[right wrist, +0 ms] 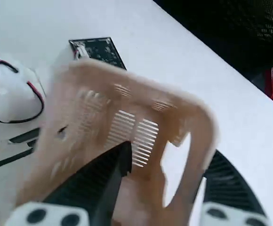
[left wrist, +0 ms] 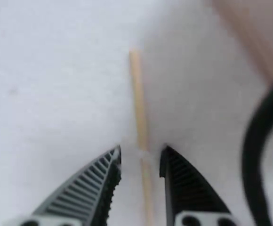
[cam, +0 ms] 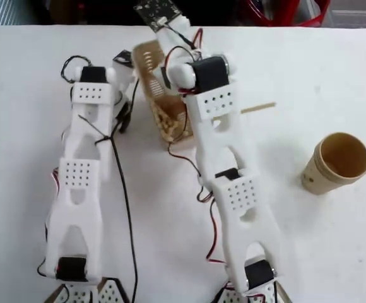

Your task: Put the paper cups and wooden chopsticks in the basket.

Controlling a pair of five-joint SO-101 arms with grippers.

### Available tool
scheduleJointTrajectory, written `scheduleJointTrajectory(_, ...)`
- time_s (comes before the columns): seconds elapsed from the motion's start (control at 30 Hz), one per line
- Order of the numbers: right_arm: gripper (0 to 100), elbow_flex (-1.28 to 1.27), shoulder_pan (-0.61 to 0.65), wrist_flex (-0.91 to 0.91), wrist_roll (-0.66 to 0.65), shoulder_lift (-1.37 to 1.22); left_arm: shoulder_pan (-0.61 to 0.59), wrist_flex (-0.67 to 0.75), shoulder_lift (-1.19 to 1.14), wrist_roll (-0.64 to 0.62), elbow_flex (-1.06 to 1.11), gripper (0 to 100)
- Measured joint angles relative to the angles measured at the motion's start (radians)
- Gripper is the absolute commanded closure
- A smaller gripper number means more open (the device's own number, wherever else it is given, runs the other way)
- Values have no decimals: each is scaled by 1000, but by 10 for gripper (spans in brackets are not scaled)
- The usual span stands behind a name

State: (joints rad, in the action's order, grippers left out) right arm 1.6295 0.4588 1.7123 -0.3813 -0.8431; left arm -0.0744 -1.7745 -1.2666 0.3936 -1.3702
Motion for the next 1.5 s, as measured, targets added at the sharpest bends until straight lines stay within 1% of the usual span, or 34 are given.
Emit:
scheduleJointTrajectory(0.57, 729, 0, 46, 0, 0, 292, 46, 3, -2, -8, -8, 843)
scheduleJointTrajectory(0.67, 729, 0, 46, 9, 0, 341, 46, 3, -2, -43, -8, 843)
scheduleJointTrajectory(0.8, 730, 2, -2, 9, 0, 410, 46, 0, -2, -74, -8, 845)
scheduleJointTrajectory(0.93, 734, -61, -100, 9, 0, 516, 46, -2, -2, -84, -12, 845)
scheduleJointTrajectory(1.0, 768, -155, -160, 9, 0, 598, 43, -3, -5, -115, -48, 845)
scheduleJointTrajectory(1.1, 844, -394, -285, 9, 0, 747, 12, -3, -5, -176, -132, 845)
scheduleJointTrajectory(1.17, 856, -598, -385, 9, -8, 858, -18, -3, -5, -209, -183, 845)
scheduleJointTrajectory(1.3, 805, -976, -540, 9, -115, 1062, -35, -3, -5, -255, -219, 843)
scheduleJointTrajectory(1.37, 762, -1115, -647, 3, -190, 1162, -34, -3, -5, -282, -221, 843)
scheduleJointTrajectory(1.43, 731, -1244, -767, -35, -252, 1226, -37, -3, -5, -305, -221, 845)
scheduleJointTrajectory(1.5, 727, -1375, -872, -103, -276, 1234, -44, -3, -5, -316, -221, 844)
